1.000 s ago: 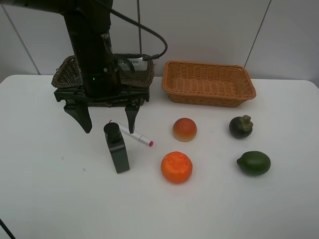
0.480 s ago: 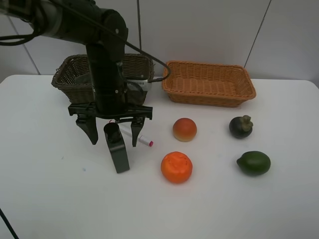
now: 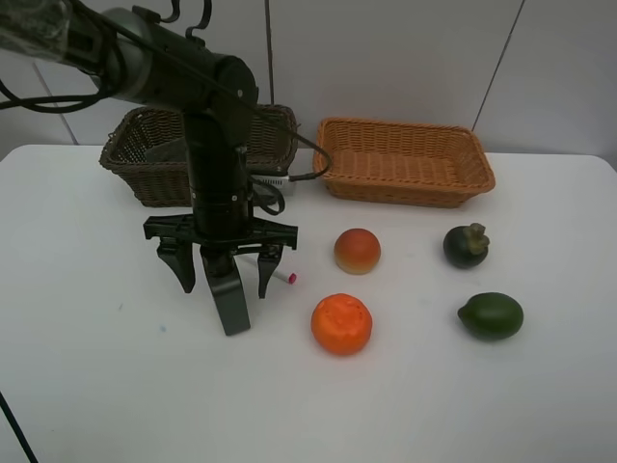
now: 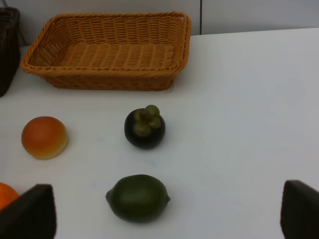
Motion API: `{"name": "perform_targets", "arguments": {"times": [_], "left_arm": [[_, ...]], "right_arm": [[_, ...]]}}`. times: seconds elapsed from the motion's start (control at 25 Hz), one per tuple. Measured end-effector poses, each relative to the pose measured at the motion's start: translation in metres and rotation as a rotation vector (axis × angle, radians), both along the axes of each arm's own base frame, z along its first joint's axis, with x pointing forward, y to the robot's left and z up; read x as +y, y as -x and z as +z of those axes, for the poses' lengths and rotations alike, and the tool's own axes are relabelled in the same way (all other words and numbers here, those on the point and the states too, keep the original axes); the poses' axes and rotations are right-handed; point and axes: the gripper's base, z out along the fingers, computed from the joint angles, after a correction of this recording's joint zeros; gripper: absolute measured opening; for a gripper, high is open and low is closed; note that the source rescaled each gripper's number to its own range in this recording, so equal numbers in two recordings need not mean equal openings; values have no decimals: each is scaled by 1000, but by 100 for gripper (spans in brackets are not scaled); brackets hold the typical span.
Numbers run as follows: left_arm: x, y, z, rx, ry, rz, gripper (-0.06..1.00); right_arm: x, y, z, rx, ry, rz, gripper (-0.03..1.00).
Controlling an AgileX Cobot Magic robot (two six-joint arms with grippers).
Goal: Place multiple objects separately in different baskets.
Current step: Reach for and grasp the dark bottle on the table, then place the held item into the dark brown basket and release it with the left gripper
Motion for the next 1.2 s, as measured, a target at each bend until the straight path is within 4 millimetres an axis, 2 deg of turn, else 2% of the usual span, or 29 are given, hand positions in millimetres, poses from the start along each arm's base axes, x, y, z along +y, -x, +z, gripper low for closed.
{"name": "perform_targets", "arguments": {"times": [0.08,0.12,0.2,0.48,0.6,0.72,0.96,1.08,1.2], "left_arm": [[0,1,0,7,-5,-1,91],[1,1,0,14,-9,-2,83],[2,3,-1,36,-21,-7,62],[2,3,-1,45,-19,-41,62],[2,3,5,28,-5,-55,62],[-2,-4,32,-42,47,-73,61],[-14,-35,117,-297,165,-109,61],[-1,-59,150,-434,181,-79,61],[30,-88,173,-543,164,-3,61]], "right_arm": [[0,0,0,0,0,0,100],[0,0,0,0,0,0,100],[0,0,0,0,0,0,100],[0,0,0,0,0,0,100],[0,0,0,0,0,0,100],[0,0,0,0,0,0,100],[0,0,0,0,0,0,100],[0,0,0,0,0,0,100],[0,0,0,0,0,0,100]]}}
